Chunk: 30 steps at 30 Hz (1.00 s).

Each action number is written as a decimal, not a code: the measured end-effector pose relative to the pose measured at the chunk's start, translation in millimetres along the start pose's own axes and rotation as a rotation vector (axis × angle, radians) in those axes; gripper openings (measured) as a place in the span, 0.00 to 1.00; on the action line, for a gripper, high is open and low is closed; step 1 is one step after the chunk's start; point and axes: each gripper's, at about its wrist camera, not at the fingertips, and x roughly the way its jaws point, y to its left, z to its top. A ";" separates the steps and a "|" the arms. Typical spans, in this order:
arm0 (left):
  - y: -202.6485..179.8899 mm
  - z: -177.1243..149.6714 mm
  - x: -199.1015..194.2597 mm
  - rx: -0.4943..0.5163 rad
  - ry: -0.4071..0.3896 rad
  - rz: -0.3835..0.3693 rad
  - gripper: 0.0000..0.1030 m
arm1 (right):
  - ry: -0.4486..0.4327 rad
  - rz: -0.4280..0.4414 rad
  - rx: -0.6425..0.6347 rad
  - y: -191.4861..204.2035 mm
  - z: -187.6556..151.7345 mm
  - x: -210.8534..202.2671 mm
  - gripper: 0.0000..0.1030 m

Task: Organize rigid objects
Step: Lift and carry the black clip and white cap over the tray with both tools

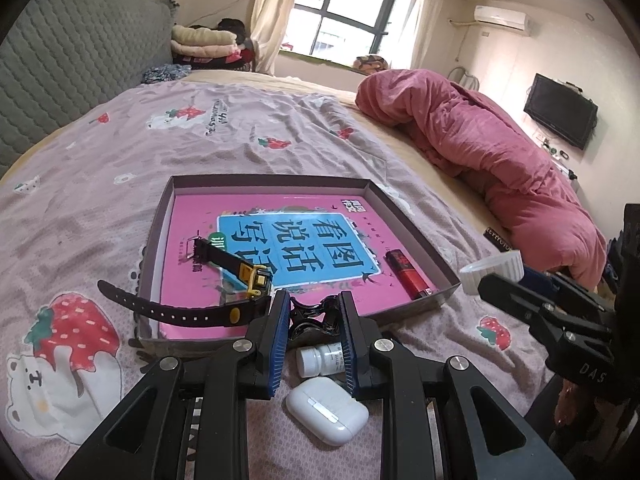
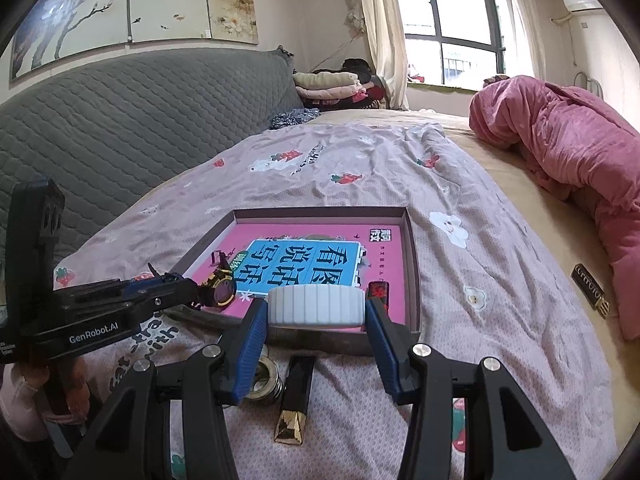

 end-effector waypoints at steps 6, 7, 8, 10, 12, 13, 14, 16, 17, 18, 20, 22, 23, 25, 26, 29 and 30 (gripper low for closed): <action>1.9 1.4 4.5 -0.011 0.005 -0.005 0.24 | -0.013 -0.010 0.009 -6.5 4.6 3.3 0.48; 1.4 2.1 5.0 -0.010 0.003 -0.007 0.24 | -0.014 -0.011 0.013 -7.8 5.3 3.5 0.48; 0.8 3.0 5.3 -0.008 0.000 -0.005 0.24 | -0.016 -0.014 0.017 -9.4 6.2 3.8 0.48; 0.9 4.5 6.6 -0.009 -0.003 -0.007 0.24 | -0.020 -0.018 0.022 -12.5 8.2 4.4 0.48; 1.9 5.9 7.9 -0.014 -0.006 -0.007 0.24 | -0.022 -0.022 0.026 -14.9 9.9 5.3 0.48; 2.5 6.8 9.2 -0.017 -0.005 -0.008 0.23 | -0.023 -0.023 0.028 -15.8 10.4 5.7 0.48; 2.9 8.1 10.0 -0.019 -0.008 -0.008 0.24 | -0.023 -0.023 0.029 -16.3 11.0 6.3 0.48; 2.0 10.3 11.3 -0.017 -0.010 -0.008 0.24 | -0.027 -0.025 0.026 -16.1 12.0 6.6 0.48; 1.6 10.9 11.6 -0.015 -0.013 -0.007 0.24 | -0.028 -0.026 0.024 -15.8 12.6 6.8 0.48; 0.9 12.0 12.5 -0.012 -0.015 -0.007 0.24 | -0.030 -0.025 0.018 -15.3 13.3 7.2 0.48; -0.6 13.9 14.4 -0.004 -0.019 -0.003 0.24 | -0.033 -0.029 0.008 -14.2 14.4 7.3 0.48; -2.0 15.2 16.6 0.004 -0.020 0.000 0.24 | -0.037 -0.033 0.001 -14.0 15.4 7.6 0.48; -2.0 15.6 17.1 0.005 -0.021 0.000 0.24 | -0.039 -0.034 0.000 -14.2 16.1 7.5 0.48; -2.4 16.4 18.0 0.007 -0.023 0.000 0.24 | -0.042 -0.035 0.000 -14.8 16.6 7.2 0.48; -2.6 17.1 18.6 0.008 -0.024 0.001 0.24 | -0.043 -0.036 0.000 -15.5 17.2 7.3 0.48; -2.6 18.8 19.8 0.014 -0.028 0.003 0.24 | -0.047 -0.041 0.000 -16.3 17.9 7.5 0.48; -2.3 19.5 20.4 0.015 -0.030 0.004 0.24 | -0.047 -0.041 0.000 -17.0 18.6 7.6 0.48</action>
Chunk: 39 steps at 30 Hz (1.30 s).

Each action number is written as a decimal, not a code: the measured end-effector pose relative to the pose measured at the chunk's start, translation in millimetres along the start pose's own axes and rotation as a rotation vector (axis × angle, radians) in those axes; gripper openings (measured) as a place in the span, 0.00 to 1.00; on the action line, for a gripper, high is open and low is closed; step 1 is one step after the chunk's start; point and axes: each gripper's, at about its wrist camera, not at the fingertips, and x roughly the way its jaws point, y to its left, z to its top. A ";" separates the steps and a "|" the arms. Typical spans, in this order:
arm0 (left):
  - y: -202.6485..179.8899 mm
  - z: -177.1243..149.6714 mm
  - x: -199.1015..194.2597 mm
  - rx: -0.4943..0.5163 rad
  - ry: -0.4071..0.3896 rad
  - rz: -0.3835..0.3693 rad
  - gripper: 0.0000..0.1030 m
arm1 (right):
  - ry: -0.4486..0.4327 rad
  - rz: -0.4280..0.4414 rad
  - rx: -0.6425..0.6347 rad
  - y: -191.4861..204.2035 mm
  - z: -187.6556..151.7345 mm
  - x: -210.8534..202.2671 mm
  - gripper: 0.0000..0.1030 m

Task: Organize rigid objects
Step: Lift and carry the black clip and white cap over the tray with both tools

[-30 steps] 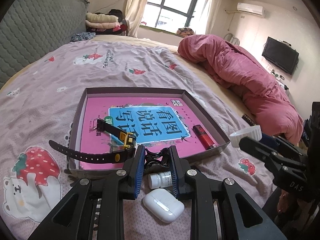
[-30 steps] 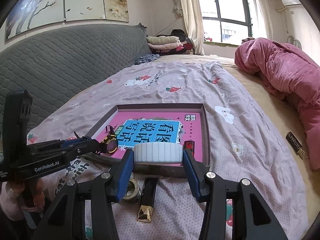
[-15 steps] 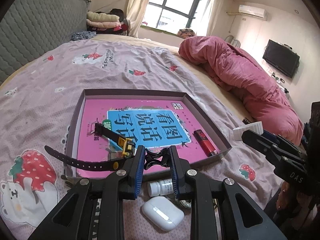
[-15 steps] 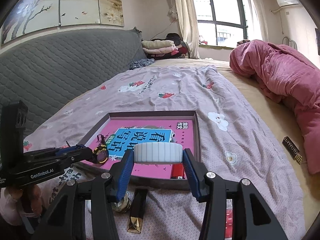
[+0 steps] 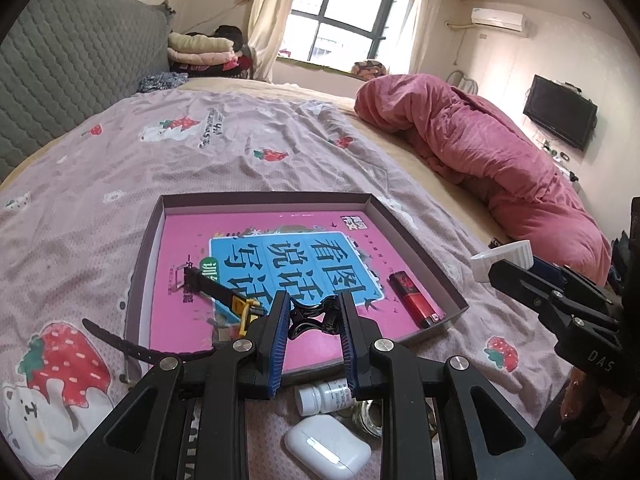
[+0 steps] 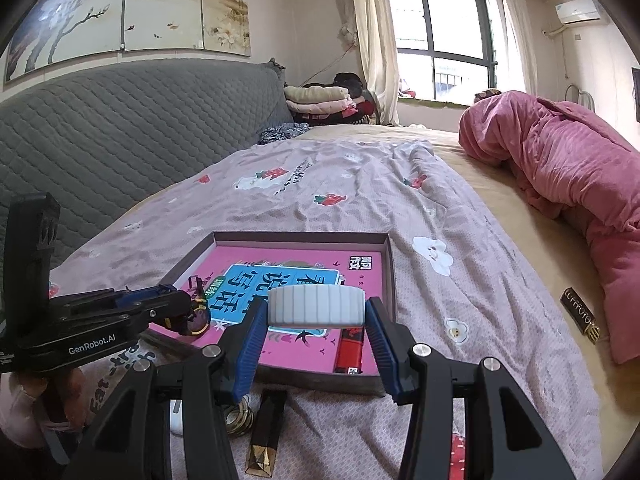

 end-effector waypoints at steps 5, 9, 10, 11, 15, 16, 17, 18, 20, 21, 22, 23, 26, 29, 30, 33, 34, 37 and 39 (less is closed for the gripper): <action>1.2 1.3 2.3 -0.004 0.003 -0.002 0.24 | -0.007 -0.010 -0.003 -2.8 3.2 2.2 0.48; 2.6 1.9 4.3 -0.003 0.004 -0.001 0.24 | -0.016 -0.023 -0.019 -3.2 6.6 5.5 0.48; 2.8 1.9 4.9 -0.005 0.005 -0.002 0.24 | -0.018 -0.023 -0.019 -3.4 7.1 6.0 0.48; 3.1 2.2 5.9 -0.005 0.007 -0.003 0.24 | -0.019 -0.022 -0.018 -3.7 7.5 6.6 0.48; 3.9 3.0 8.6 -0.004 0.007 -0.001 0.24 | -0.021 -0.025 -0.017 -5.9 8.7 8.4 0.48; 4.0 3.1 9.1 -0.004 0.007 -0.001 0.24 | -0.021 -0.025 -0.017 -6.4 9.1 8.9 0.48; 3.6 2.9 9.5 -0.004 0.008 0.000 0.24 | -0.023 -0.027 -0.017 -7.1 9.6 9.3 0.48; 3.8 3.0 10.7 -0.005 0.010 0.000 0.24 | -0.025 -0.027 -0.016 -7.8 10.3 9.8 0.48; 3.6 3.4 13.1 -0.005 0.012 0.000 0.24 | -0.026 -0.027 -0.013 -9.3 11.0 10.7 0.48; 3.4 3.6 14.3 -0.003 0.013 0.002 0.24 | -0.026 -0.029 -0.012 -10.0 11.6 11.4 0.48; 3.4 3.6 15.2 -0.004 0.014 0.002 0.24 | -0.028 -0.030 -0.009 -10.9 12.1 11.6 0.48; 3.2 3.7 16.1 -0.004 0.015 0.001 0.23 | -0.029 -0.030 -0.004 -11.7 12.6 11.6 0.48; 2.9 3.7 18.8 -0.002 0.018 0.003 0.24 | -0.031 -0.030 -0.001 -13.2 14.4 13.0 0.48; 2.9 3.8 21.7 -0.002 0.022 0.004 0.24 | -0.031 -0.032 0.000 -13.8 15.0 14.4 0.48; 3.1 3.8 22.4 -0.002 0.023 0.004 0.24 | -0.030 -0.033 -0.001 -14.4 15.4 15.4 0.48; 3.2 4.1 25.4 -0.003 0.026 0.004 0.24 | -0.027 -0.039 0.001 -16.0 16.0 17.9 0.48; 3.5 4.4 26.2 -0.003 0.027 0.004 0.24 | -0.026 -0.041 0.002 -16.8 16.0 18.8 0.48; 3.2 5.1 29.8 -0.002 0.029 0.003 0.24 | -0.025 -0.045 0.005 -18.7 16.5 20.4 0.48; 2.8 5.6 32.2 -0.001 0.033 0.002 0.24 | -0.024 -0.046 0.008 -19.6 16.9 22.0 0.48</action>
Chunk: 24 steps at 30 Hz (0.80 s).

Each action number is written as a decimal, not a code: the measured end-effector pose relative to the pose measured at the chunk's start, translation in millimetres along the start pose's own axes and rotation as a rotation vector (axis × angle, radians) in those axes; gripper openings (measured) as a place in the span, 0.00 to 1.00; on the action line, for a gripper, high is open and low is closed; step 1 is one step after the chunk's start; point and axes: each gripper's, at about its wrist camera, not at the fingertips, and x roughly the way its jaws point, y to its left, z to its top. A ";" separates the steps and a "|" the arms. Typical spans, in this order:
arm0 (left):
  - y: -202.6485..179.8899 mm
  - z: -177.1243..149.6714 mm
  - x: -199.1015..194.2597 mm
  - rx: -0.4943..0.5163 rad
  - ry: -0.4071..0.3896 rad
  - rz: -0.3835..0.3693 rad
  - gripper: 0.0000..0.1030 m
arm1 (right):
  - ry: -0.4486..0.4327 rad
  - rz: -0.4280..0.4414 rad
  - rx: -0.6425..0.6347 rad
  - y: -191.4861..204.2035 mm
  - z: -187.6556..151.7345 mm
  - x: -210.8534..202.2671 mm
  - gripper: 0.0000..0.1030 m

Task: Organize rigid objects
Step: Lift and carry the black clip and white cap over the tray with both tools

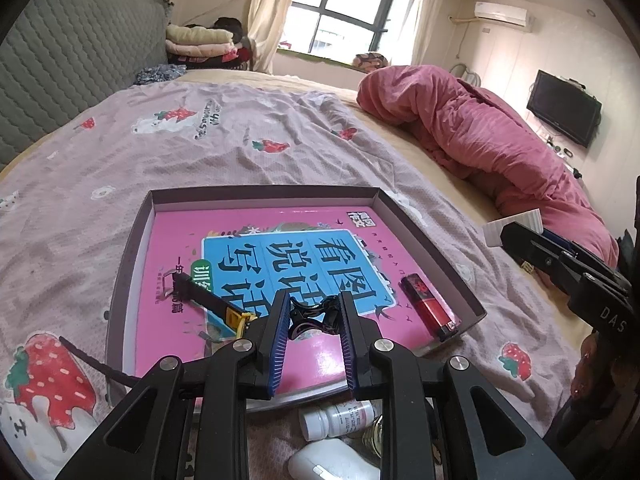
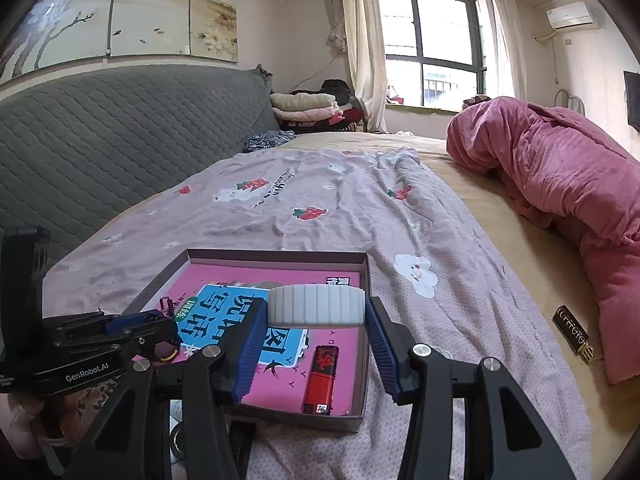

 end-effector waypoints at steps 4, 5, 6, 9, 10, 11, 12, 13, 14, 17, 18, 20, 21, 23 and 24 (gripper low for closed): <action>-1.3 -0.8 5.5 0.003 0.012 -0.004 0.24 | 0.011 -0.001 0.004 -1.0 -0.8 4.4 0.48; -1.8 -1.0 6.6 0.005 0.016 -0.006 0.24 | 0.012 -0.001 0.007 -1.3 -0.9 5.4 0.48; -2.4 -1.2 8.3 0.008 0.022 -0.005 0.24 | 0.014 0.000 0.008 -1.5 -0.9 6.2 0.48; -3.3 -1.9 11.9 0.017 0.031 0.002 0.24 | 0.021 -0.001 0.007 -1.4 -1.4 8.8 0.48; -3.3 -2.1 12.5 0.018 0.032 0.004 0.24 | 0.021 0.000 0.006 -1.1 -1.8 9.0 0.48; -3.1 -2.2 13.4 0.016 0.036 0.001 0.24 | 0.021 0.001 0.006 -0.7 -2.1 9.2 0.48; -3.3 -2.4 14.5 0.015 0.041 -0.001 0.24 | 0.021 0.001 0.005 -0.5 -2.2 9.5 0.48; -3.7 -2.9 15.7 0.019 0.047 0.002 0.24 | 0.022 -0.001 0.004 -0.5 -2.3 9.5 0.48; -4.3 -3.7 16.7 0.022 0.052 0.004 0.24 | 0.023 -0.002 0.003 -0.4 -2.3 9.7 0.48; -6.3 -6.6 21.4 0.028 0.073 -0.001 0.24 | 0.033 -0.003 0.006 -1.0 -3.4 12.4 0.48; -7.6 -7.7 23.1 0.035 0.080 -0.001 0.24 | 0.039 -0.002 0.008 -1.2 -4.0 13.7 0.48; -9.6 -9.8 25.5 0.042 0.094 -0.004 0.24 | 0.048 -0.006 0.011 -1.7 -5.7 16.2 0.48; -10.2 -10.5 26.7 0.046 0.099 -0.003 0.24 | 0.055 -0.006 0.012 -2.0 -6.6 17.9 0.48; -11.5 -12.3 30.3 0.054 0.118 0.001 0.24 | 0.066 -0.001 0.017 -2.7 -8.4 20.5 0.48; -11.3 -13.3 32.1 0.052 0.127 -0.001 0.23 | 0.073 -0.001 0.017 -2.7 -9.3 21.9 0.48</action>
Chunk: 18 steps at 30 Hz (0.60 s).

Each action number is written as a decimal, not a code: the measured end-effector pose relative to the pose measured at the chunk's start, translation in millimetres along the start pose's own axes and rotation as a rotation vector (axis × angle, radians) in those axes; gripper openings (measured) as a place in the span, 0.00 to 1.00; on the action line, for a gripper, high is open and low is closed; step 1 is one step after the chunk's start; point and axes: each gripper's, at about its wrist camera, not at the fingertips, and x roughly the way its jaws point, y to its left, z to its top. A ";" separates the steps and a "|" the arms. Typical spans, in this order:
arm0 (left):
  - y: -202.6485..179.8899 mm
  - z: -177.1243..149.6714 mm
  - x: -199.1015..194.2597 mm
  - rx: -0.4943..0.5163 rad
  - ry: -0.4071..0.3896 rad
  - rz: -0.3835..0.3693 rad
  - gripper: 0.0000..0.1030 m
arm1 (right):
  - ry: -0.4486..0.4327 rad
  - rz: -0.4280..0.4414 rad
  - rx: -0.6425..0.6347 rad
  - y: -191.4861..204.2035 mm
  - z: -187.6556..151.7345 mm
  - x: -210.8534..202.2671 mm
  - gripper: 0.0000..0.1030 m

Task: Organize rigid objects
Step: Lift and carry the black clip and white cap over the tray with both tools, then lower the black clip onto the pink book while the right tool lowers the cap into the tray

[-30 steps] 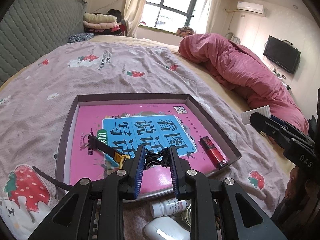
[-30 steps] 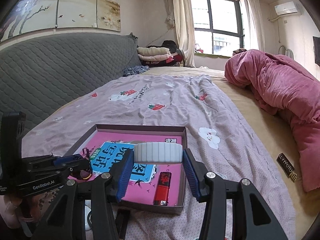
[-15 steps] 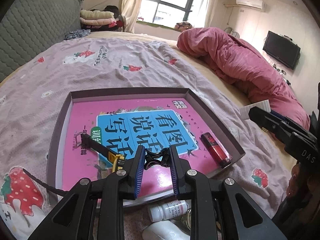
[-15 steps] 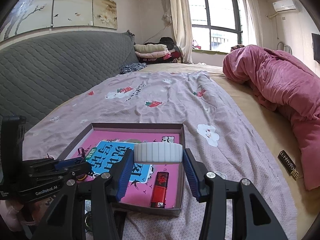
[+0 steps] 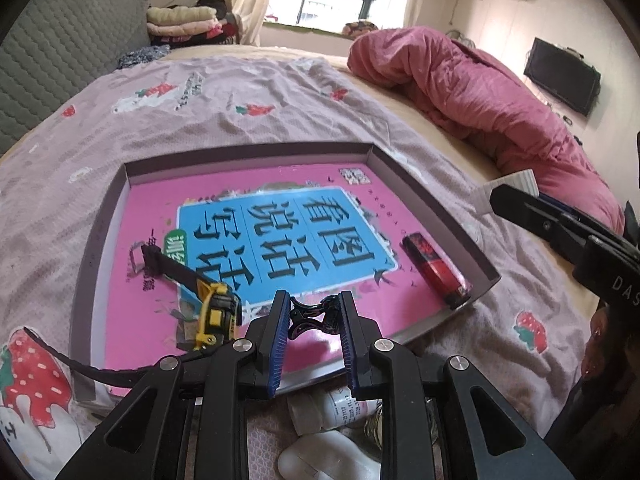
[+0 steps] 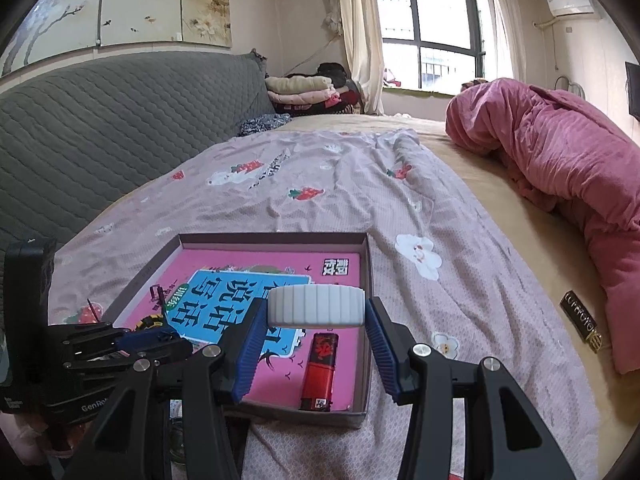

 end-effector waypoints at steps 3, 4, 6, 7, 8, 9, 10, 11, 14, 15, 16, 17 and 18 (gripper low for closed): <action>0.6 -2.0 4.1 -0.001 0.018 0.002 0.24 | 0.020 -0.001 0.003 -0.1 -2.8 4.0 0.48; 1.0 -2.7 5.0 -0.001 0.023 0.001 0.24 | 0.023 -0.001 0.005 0.2 -3.3 4.8 0.48; 0.8 -3.7 6.3 -0.002 0.030 0.002 0.24 | 0.033 -0.004 0.005 0.5 -4.5 6.8 0.48; 0.8 -3.8 6.6 -0.002 0.030 0.004 0.24 | 0.036 -0.004 0.007 0.5 -5.5 7.3 0.48; 0.9 -3.9 6.8 -0.003 0.030 0.003 0.23 | 0.040 -0.002 0.009 0.1 -6.4 8.1 0.48; 1.0 -4.0 7.1 -0.003 0.033 0.003 0.24 | 0.045 -0.002 0.013 -0.4 -7.0 9.1 0.48; 1.2 -4.4 7.1 -0.005 0.034 0.004 0.23 | 0.050 0.000 0.016 -0.7 -7.5 10.2 0.48; 1.9 -4.4 7.3 -0.007 0.035 0.004 0.24 | 0.056 -0.001 0.020 -1.4 -8.2 11.5 0.48; 4.4 -3.4 8.5 -0.016 0.041 0.009 0.24 | 0.077 0.000 0.037 -3.8 -10.3 15.3 0.48; 5.3 -3.6 8.7 -0.019 0.043 0.012 0.24 | 0.082 -0.001 0.045 -4.9 -11.1 16.6 0.48; 6.6 -3.2 9.1 -0.024 0.044 0.016 0.24 | 0.087 0.002 0.052 -6.0 -11.7 17.6 0.48; 7.9 -3.2 9.5 -0.030 0.047 0.014 0.24 | 0.091 0.003 0.058 -6.7 -11.9 18.7 0.48; 9.1 -2.8 9.9 -0.034 0.049 0.011 0.24 | 0.094 0.002 0.065 -7.9 -12.5 19.4 0.48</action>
